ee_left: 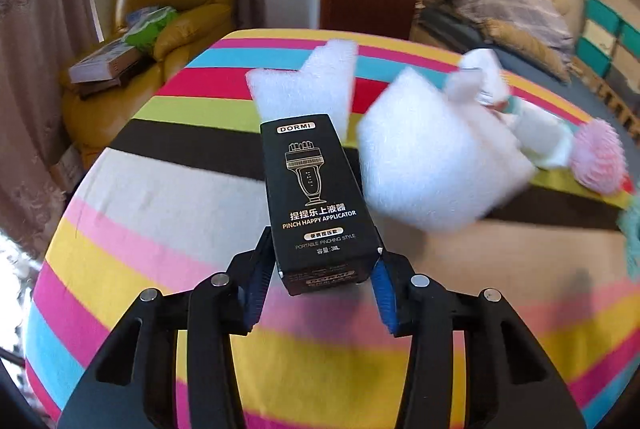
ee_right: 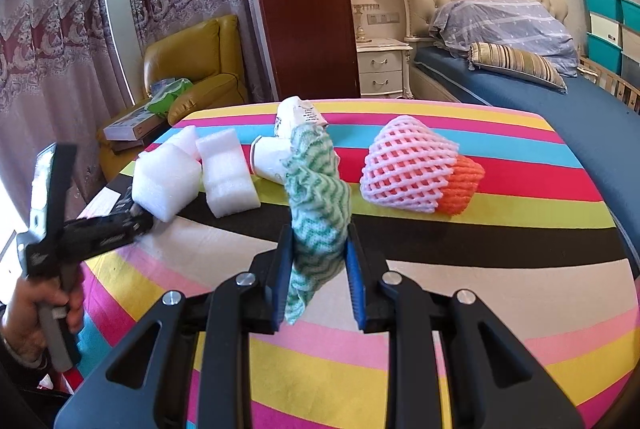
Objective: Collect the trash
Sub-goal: 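Carry the black box and zigzag cloth to the pink bin and release both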
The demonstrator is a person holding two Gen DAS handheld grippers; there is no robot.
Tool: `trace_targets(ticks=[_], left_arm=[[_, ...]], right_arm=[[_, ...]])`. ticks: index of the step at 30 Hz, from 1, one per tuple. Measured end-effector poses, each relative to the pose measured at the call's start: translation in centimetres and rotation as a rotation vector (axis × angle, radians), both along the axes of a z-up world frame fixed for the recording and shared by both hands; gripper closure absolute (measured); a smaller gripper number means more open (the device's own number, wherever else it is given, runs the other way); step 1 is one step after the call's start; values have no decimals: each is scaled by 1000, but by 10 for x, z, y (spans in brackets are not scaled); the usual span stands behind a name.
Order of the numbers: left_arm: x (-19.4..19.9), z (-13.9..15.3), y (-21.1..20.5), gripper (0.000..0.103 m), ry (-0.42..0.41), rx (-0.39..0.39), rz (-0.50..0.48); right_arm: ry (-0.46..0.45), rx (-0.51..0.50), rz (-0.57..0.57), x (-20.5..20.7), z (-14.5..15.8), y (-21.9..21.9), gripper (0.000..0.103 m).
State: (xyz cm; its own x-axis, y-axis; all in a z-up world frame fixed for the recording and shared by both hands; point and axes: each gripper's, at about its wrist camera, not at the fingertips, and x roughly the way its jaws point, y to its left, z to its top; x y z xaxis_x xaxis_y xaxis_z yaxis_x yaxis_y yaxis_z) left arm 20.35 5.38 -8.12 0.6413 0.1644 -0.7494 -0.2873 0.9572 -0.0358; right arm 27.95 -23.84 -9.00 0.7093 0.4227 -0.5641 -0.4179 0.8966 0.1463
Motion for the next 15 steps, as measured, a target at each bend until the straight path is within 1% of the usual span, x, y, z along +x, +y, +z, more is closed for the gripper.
trace_targets(ticks=[3,4,7,12,15], left_arm=[[-23,3,-5,61,-20,15,-46],[-32,5,-7,61,-29,30,-55],[-47,6,-15,61,-54,36,-88],[-65,10,-33,61,-90,44,-140],[-75,13,-51,61,-114,53,-204]], right_arm=[[2,3,10,-7,0,1,78],[3,3,12,-10,0,1,78],[8,-3,16,-22,-2,0,78],[19,-25,-1,-45,-10,-9,78],[31,-31,-18,-58,-15,-19,78]])
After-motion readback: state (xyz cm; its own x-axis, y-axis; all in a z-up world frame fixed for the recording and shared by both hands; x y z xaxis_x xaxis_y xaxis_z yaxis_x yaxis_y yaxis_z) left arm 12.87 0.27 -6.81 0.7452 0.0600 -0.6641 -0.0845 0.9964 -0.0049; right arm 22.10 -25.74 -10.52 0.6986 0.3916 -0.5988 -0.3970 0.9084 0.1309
